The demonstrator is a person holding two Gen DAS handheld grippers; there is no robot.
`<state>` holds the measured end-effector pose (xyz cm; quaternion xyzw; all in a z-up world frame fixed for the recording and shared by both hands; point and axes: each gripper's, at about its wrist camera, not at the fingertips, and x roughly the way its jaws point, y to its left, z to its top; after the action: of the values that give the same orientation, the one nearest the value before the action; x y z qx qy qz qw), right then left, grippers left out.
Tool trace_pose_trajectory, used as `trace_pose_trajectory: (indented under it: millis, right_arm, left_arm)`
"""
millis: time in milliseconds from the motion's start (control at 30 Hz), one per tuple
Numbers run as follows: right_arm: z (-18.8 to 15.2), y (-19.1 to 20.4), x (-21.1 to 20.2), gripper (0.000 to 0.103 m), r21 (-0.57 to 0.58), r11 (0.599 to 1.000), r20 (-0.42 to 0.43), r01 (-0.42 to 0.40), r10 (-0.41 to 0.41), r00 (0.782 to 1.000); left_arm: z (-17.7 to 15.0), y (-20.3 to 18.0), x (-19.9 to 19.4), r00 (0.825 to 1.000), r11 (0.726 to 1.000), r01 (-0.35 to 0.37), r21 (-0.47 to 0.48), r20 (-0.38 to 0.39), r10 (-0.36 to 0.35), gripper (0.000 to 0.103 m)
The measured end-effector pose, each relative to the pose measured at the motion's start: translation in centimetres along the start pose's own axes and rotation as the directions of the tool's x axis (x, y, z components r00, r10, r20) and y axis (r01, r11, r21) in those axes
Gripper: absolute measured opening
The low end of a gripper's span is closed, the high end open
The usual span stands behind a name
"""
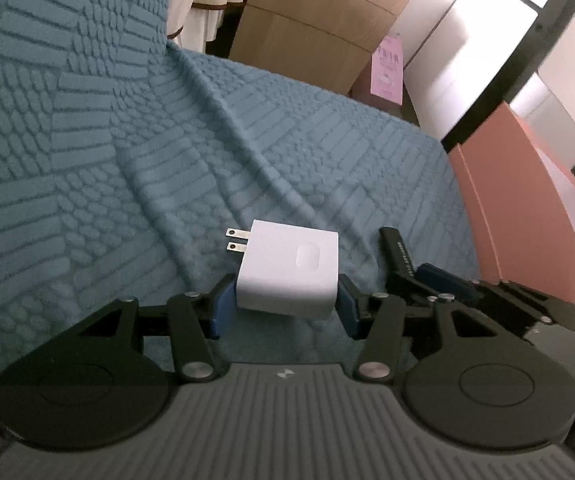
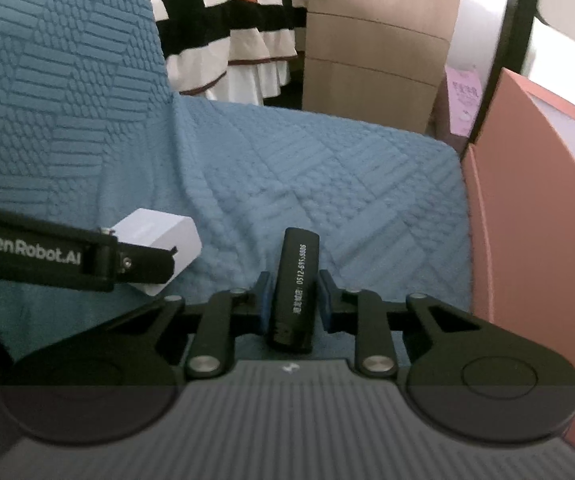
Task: Organize rigid objects
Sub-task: 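Lift and carry the charger and USB stick over the pink box with both tools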
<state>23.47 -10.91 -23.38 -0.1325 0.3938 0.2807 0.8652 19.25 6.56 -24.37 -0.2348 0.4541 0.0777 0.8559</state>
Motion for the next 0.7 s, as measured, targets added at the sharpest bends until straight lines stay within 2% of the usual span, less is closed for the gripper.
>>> trace_pose_trajectory:
  millis: [200,400,467,700]
  right_arm:
    - [-2.2,0.3,-2.5,0.027,-0.017,1.0,-0.047,0.011,-0.012,0.999]
    - [-3.3,0.1,-3.0,0.027,-0.016,0.999,-0.076,0.029,-0.03,0.997]
    - [-3.2,-0.1,-2.8,0.027,-0.007,1.0,-0.074,0.026,-0.026,0.997]
    - [-2.9,-0.1,-1.9,0.029,0.015,1.0,-0.046,0.026,-0.026,0.999]
  left_arm:
    - [-2.0,-0.8,-0.5,0.999,0.999,-0.025,0.036,-0.022,0.026,0.058]
    - [-1.9,-1.4,0.0,0.999,0.997,-0.036,0.067,-0.021,0.037,0.06]
    - [-1.8,-1.5,0.2,0.999,0.996,-0.039,0.077,-0.015,0.041,0.063]
    - [-1.7,-2.4,1.0,0.997,0.99,-0.077,0.116,0.028,0.074,0.062]
